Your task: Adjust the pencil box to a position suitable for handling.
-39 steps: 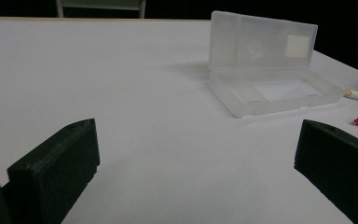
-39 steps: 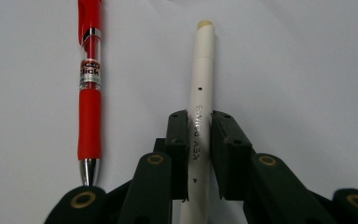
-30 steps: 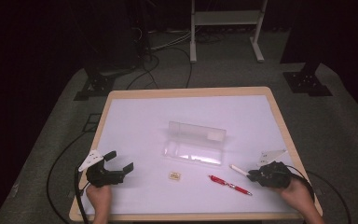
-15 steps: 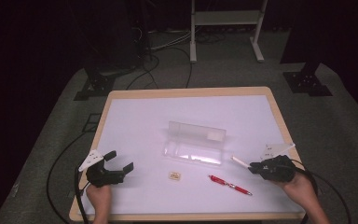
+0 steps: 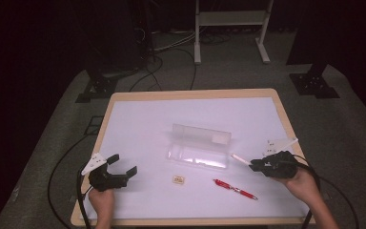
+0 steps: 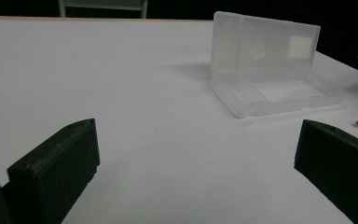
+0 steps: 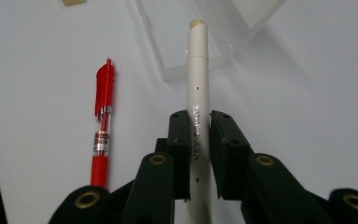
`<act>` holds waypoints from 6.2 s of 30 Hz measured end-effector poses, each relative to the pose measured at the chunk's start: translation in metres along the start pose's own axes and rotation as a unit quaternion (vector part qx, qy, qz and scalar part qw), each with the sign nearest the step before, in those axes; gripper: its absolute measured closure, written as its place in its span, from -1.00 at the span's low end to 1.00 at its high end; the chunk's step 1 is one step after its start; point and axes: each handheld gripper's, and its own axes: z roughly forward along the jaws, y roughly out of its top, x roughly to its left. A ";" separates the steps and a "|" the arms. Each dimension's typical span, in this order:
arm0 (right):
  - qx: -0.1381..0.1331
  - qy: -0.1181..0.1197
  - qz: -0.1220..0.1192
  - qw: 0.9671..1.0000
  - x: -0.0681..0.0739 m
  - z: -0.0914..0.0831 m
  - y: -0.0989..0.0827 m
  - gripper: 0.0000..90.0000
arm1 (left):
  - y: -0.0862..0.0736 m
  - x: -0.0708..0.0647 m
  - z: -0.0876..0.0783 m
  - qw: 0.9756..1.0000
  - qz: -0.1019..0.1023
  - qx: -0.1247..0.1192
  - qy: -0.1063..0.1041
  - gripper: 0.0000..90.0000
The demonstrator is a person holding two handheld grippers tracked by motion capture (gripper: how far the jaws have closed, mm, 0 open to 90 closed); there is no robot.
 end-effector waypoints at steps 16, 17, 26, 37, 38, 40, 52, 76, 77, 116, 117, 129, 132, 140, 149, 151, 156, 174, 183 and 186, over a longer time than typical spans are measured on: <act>0.001 0.012 -0.019 1.000 -0.003 0.005 0.028 0.73 | 0.000 0.000 0.000 1.000 0.001 0.000 0.000 -1.00; 0.000 0.012 -0.019 1.000 -0.004 0.006 0.030 0.73 | 0.000 0.000 0.000 1.000 0.001 0.000 0.000 -1.00; 0.001 0.015 -0.034 0.999 -0.005 0.011 0.048 0.73 | 0.000 0.000 0.001 1.000 -0.001 0.001 0.000 -1.00; 0.002 0.027 -0.050 0.998 -0.004 0.022 0.067 0.73 | 0.000 0.000 0.001 1.000 0.000 0.001 -0.001 -1.00; 0.002 0.031 -0.050 0.998 -0.005 0.023 0.069 0.73 | 0.000 0.000 0.001 1.000 0.000 0.001 0.000 -1.00; -0.003 0.035 -0.053 0.998 -0.004 0.024 0.073 0.73 | 0.000 0.000 0.001 1.000 0.002 0.002 -0.001 -1.00; -0.003 0.044 -0.064 0.997 -0.003 0.034 0.092 0.73 | 0.000 0.000 0.001 1.000 0.002 0.002 -0.001 -1.00; 0.002 0.053 -0.077 0.996 0.000 0.052 0.112 0.73 | 0.001 0.000 0.001 1.000 0.001 0.001 -0.001 -1.00; 0.002 0.054 -0.078 0.995 0.000 0.053 0.113 0.73 | 0.000 0.000 0.002 1.000 0.000 0.001 -0.001 -1.00; 0.040 0.068 -0.100 0.992 0.002 0.099 0.131 0.73 | 0.001 0.001 0.002 1.000 0.003 0.002 -0.002 -1.00; 0.040 0.070 -0.101 0.992 0.002 0.101 0.131 0.73 | 0.001 0.001 0.002 1.000 0.001 0.002 -0.002 -1.00; 0.054 0.073 -0.094 0.991 -0.002 0.112 0.128 0.73 | 0.001 0.000 0.002 1.000 0.001 0.001 -0.003 -1.00; 0.054 0.074 -0.090 0.992 -0.004 0.115 0.127 0.73 | 0.001 0.000 0.002 1.000 0.002 0.001 -0.003 -1.00; 0.062 0.073 -0.093 0.991 -0.004 0.125 0.124 0.72 | 0.001 0.000 0.002 1.000 0.002 0.002 -0.003 -1.00; 0.071 0.076 -0.092 0.990 -0.005 0.134 0.122 0.72 | 0.001 0.000 0.002 1.000 0.002 0.002 -0.003 -1.00; 0.074 0.078 -0.089 0.990 -0.004 0.135 0.122 0.72 | 0.001 0.000 0.002 1.000 0.002 0.002 -0.003 -1.00; 0.078 0.079 -0.088 0.990 -0.005 0.139 0.122 0.72 | 0.001 0.000 0.002 1.000 0.002 0.002 -0.003 -1.00; 0.092 0.079 -0.090 0.989 -0.004 0.145 0.120 0.72 | 0.001 0.000 0.002 1.000 0.002 0.002 -0.004 -1.00; 0.092 0.080 -0.093 0.988 -0.003 0.146 0.120 0.71 | 0.001 0.000 0.001 1.000 0.002 0.002 -0.004 -1.00; 0.093 0.078 -0.093 0.988 -0.003 0.146 0.121 0.71 | 0.001 0.000 0.001 1.000 0.003 0.002 -0.004 -1.00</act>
